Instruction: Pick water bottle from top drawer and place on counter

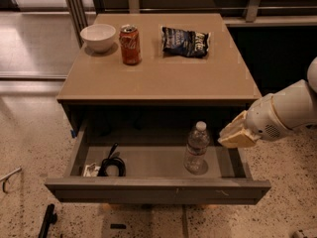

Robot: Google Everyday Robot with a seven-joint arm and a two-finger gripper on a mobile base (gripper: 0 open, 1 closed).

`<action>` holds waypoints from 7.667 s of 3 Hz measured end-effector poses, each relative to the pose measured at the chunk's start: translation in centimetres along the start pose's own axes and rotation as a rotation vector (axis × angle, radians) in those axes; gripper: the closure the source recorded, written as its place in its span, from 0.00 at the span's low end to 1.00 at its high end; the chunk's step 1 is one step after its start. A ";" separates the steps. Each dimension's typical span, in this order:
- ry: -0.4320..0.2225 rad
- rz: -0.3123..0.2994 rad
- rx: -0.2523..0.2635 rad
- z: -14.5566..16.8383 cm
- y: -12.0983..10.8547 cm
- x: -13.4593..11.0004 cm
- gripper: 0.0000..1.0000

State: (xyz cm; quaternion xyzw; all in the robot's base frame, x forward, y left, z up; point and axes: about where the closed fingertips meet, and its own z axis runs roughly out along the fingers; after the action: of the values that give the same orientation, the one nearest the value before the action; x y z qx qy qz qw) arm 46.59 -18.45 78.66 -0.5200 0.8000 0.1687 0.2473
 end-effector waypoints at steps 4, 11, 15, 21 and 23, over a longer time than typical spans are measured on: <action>-0.104 0.022 -0.003 3.5 -0.1 0.5 0.12; -0.356 -0.019 -0.003 10.1 -1.1 -3.4 0.56; -0.408 0.020 0.020 6.8 -1.1 -9.3 1.00; -0.514 0.098 0.028 -6.0 -5.1 -26.6 1.00; -0.520 0.086 0.110 -6.0 -8.5 -26.6 1.00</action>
Offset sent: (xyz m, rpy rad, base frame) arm 0.0015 0.0080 -0.0196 0.0645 -0.0159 -0.0062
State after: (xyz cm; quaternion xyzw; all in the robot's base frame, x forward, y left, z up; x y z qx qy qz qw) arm 61.96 -5.14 98.66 -0.4104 0.7390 0.2633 0.4650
